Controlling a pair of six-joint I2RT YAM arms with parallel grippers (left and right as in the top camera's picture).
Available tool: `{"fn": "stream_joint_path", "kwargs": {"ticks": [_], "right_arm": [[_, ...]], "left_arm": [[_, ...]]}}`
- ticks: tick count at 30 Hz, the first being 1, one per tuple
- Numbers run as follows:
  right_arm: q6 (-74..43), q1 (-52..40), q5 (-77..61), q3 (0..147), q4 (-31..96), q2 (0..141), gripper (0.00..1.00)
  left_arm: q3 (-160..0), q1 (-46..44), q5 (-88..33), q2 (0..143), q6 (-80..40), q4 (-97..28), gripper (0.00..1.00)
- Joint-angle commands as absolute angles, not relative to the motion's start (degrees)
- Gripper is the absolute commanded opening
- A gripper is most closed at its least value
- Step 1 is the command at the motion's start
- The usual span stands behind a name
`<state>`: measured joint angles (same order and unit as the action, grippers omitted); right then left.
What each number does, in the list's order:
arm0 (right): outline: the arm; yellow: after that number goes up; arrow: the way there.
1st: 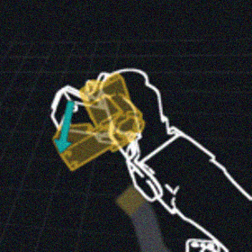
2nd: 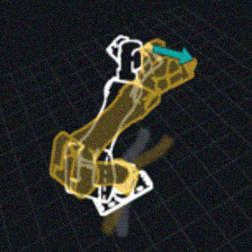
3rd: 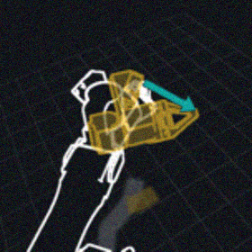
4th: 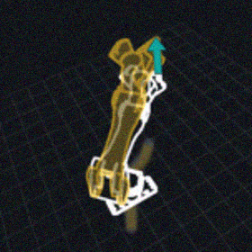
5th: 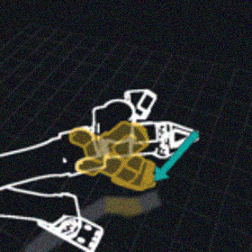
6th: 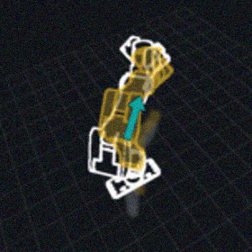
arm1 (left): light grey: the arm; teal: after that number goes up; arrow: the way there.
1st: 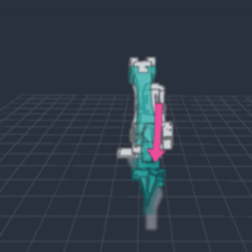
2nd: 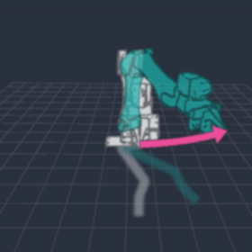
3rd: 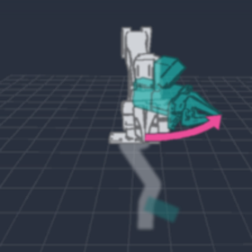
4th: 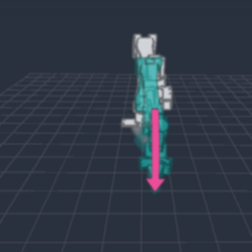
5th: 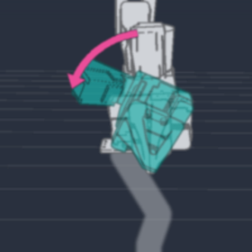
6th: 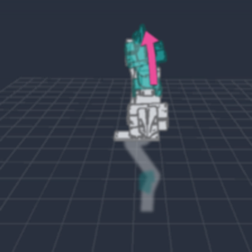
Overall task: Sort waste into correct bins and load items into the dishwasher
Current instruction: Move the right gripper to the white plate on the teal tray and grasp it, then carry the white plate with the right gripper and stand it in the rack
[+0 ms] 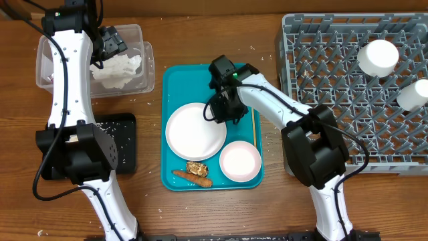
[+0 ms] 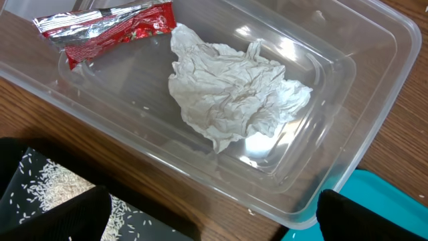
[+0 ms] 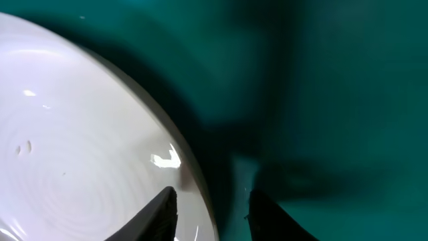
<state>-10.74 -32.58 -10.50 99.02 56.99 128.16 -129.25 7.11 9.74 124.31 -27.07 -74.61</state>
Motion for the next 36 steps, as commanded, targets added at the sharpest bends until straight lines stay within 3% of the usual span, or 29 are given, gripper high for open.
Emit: {"fn": "stream_joint_path", "kwargs": {"ticks": [1,6,13,22,28,36], "right_arm": [[-12.9,-32.5,-10.6,98.8,56.3,128.0,0.27],[-15.1,-32.5,-10.7,99.9,56.3,128.0,0.05],[-15.0,-31.1,-8.4,108.6,62.4,127.6,0.04],[-15.1,-24.0,13.9,125.6,76.3,124.2,0.04],[-15.0,-14.0,22.8,134.0,80.3,121.6,0.04],[-15.0,2.9,33.3,135.4,74.3,121.3,0.04]], "left_arm": [[-129.1,6.7,10.7,125.1,-27.9,-74.5,1.00],[-129.1,6.7,10.7,125.1,-27.9,-74.5,1.00],[-129.1,6.7,10.7,125.1,-27.9,-74.6,1.00],[-129.1,6.7,10.7,125.1,-27.9,-74.5,1.00],[-129.1,6.7,10.7,125.1,-27.9,-74.5,1.00],[-129.1,6.7,10.7,125.1,-27.9,-74.5,1.00]]}}
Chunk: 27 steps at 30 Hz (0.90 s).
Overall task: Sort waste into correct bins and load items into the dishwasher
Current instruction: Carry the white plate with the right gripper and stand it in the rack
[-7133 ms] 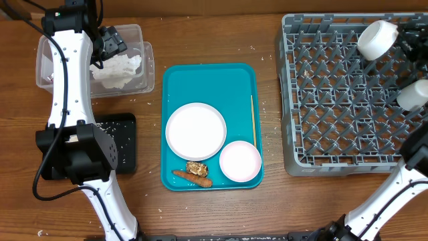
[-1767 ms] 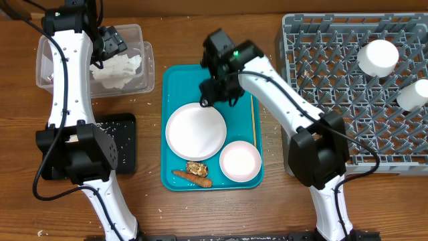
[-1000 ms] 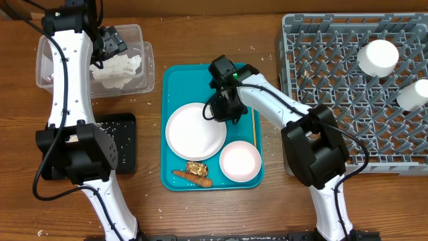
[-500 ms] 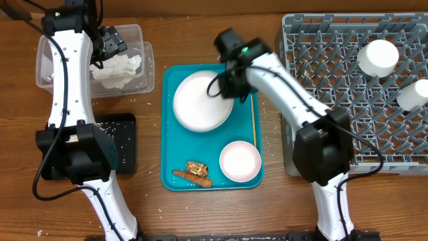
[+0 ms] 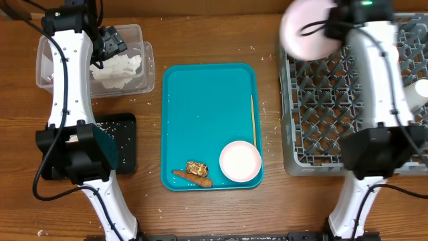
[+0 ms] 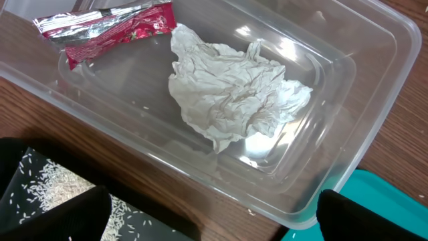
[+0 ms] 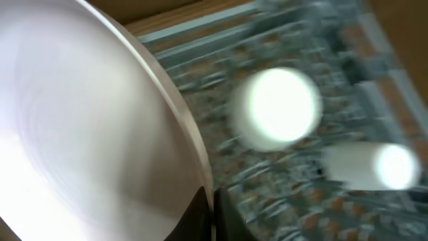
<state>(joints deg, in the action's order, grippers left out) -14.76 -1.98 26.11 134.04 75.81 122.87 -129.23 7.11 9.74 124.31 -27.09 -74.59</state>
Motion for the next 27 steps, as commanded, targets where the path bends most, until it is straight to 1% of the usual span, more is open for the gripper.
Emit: {"fn": "stream_joint_path", "kwargs": {"ticks": [1,5,8,12,15,19,27], "right_arm": [[-15.0,4.4,34.3,135.3,73.7,121.3,0.04],[-14.2,8.2,36.4,135.3,72.4,121.6,0.04],[-11.4,9.4,36.4,134.3,71.2,121.7,0.04],[-8.6,9.5,36.5,131.2,67.9,121.8,0.04],[-8.2,9.5,39.9,127.9,64.0,122.0,0.04],[-1.7,9.5,41.3,124.1,59.4,122.8,0.04],[-1.2,9.3,41.9,120.2,57.0,122.8,0.04]], "left_arm": [[-129.1,6.7,10.7,125.1,-27.9,-74.5,1.00],[-129.1,6.7,10.7,125.1,-27.9,-74.5,1.00],[-129.1,6.7,10.7,125.1,-27.9,-74.5,1.00],[-129.1,6.7,10.7,125.1,-27.9,-74.5,1.00],[-129.1,6.7,10.7,125.1,-27.9,-74.5,1.00],[-129.1,6.7,10.7,125.1,-27.9,-74.5,1.00],[-129.1,6.7,10.7,125.1,-27.9,-74.5,1.00]]}}
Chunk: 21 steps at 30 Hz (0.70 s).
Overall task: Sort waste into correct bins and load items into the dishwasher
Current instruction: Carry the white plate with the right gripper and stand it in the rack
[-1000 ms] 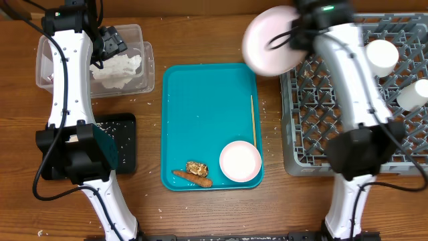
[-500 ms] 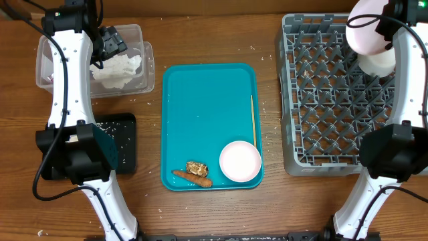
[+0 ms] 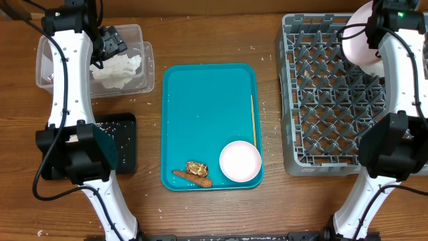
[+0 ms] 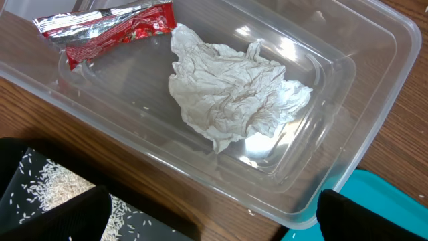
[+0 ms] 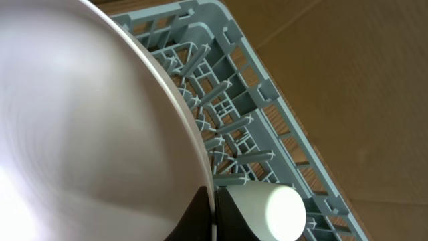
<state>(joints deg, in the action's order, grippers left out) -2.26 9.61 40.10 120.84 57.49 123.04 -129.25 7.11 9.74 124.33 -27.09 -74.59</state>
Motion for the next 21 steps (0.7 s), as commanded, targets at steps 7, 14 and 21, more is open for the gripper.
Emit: {"fn": "stream_joint_path", "kwargs": {"ticks": [7,14,21], "right_arm": [[-1.3,6.9,41.9,120.2,58.0,122.8,0.04],[-1.5,3.0,42.0,121.7,60.8,122.6,0.40],[-8.1,0.4,35.4,126.3,68.8,119.9,0.67]], "left_arm": [[-129.1,6.6,10.7,125.1,-27.9,-74.5,1.00],[-129.1,6.7,10.7,125.1,-27.9,-74.5,1.00],[-129.1,6.7,10.7,125.1,-27.9,-74.5,1.00]]}}
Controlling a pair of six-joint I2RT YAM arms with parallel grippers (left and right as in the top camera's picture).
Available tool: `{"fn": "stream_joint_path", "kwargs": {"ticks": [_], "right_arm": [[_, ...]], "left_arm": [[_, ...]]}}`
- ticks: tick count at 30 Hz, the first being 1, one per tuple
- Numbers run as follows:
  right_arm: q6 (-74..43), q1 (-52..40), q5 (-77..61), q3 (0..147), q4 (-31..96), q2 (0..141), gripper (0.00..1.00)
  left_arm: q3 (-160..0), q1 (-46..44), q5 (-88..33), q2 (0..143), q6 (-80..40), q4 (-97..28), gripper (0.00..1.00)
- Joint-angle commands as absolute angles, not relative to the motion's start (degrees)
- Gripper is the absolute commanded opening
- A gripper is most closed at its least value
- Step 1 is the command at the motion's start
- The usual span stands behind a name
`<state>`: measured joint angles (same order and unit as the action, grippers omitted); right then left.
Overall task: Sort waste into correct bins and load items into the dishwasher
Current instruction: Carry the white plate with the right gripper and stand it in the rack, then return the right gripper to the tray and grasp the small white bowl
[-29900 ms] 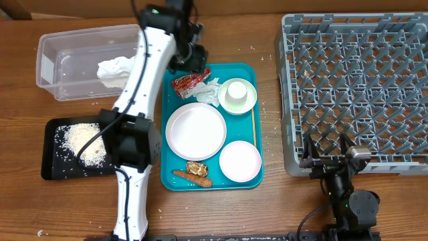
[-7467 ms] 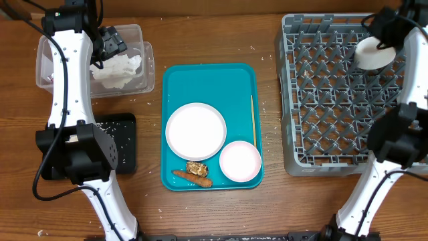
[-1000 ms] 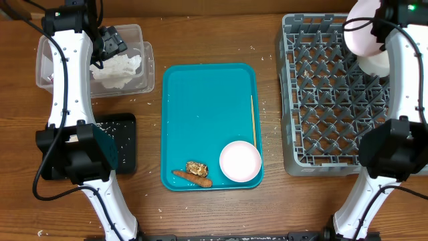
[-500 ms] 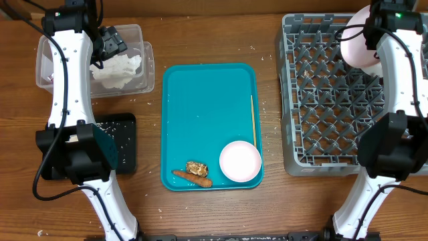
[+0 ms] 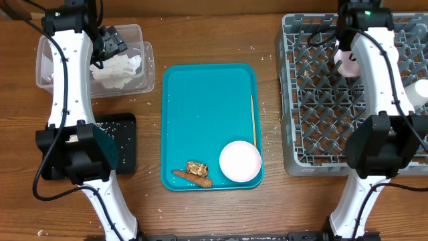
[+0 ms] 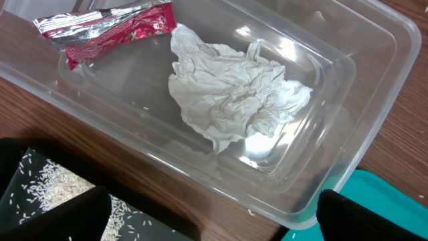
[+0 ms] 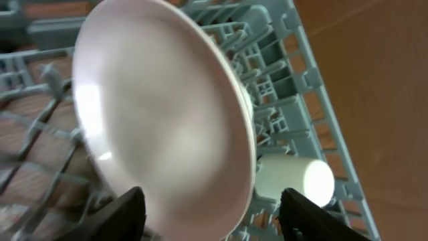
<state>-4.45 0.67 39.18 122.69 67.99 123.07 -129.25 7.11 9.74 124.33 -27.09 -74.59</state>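
A white plate [image 7: 160, 127] stands on edge among the tines of the grey dish rack [image 5: 321, 134], near its back edge [image 5: 348, 61]. My right gripper [image 7: 221, 217] is open, its fingers [image 7: 124, 214] spread wide to either side of the plate's lower rim. A white cup [image 7: 294, 179] lies in the rack just behind the plate. The teal tray [image 5: 207, 100] holds a white bowl [image 5: 240, 161], a carrot piece [image 5: 192, 177], a brown food scrap [image 5: 196, 167] and a thin stick [image 5: 253, 120]. My left gripper [image 6: 214, 221] hangs open over the clear bin [image 6: 374, 87].
The clear bin holds a crumpled tissue [image 6: 231, 94] and a red foil wrapper [image 6: 107, 33]. A black bin [image 5: 120, 144] sprinkled with rice sits at the left, below the clear bin. Another white cup [image 5: 420, 94] lies at the rack's right side.
My right gripper was shut on the plate above the rack's back right. Now the plate stands among the tines further left, and the gripper is open around it. The left arm has not moved.
My right gripper was at the plate's rim on the teal tray. Then it held the plate up at the rack's back left corner, then over the rack's back right. Now the plate stands in the rack, let go. The left gripper stayed open over the clear bin throughout.
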Motion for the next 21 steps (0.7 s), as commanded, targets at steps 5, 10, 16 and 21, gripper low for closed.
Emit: {"fn": "stream_joint_path", "kwargs": {"ticks": [5,10,16,21], "right_arm": [[-9.0,-0.4,6.2,131.7,77.9,115.5,0.72],[-8.5,-1.6,-19.6,132.0,85.7,111.3,0.76],[-4.4,-8.3,-26.2,130.6,96.2,111.1,0.77],[-4.5,-17.1,-23.0,125.5,97.0,111.1,0.81]], "left_arm": [[-129.1,6.7,10.7,125.1,-27.9,-74.5,1.00],[-129.1,6.3,10.7,125.1,-27.9,-74.5,1.00],[-129.1,6.7,10.7,125.1,-27.9,-74.5,1.00],[-129.1,6.7,10.7,125.1,-27.9,-74.5,1.00]]}}
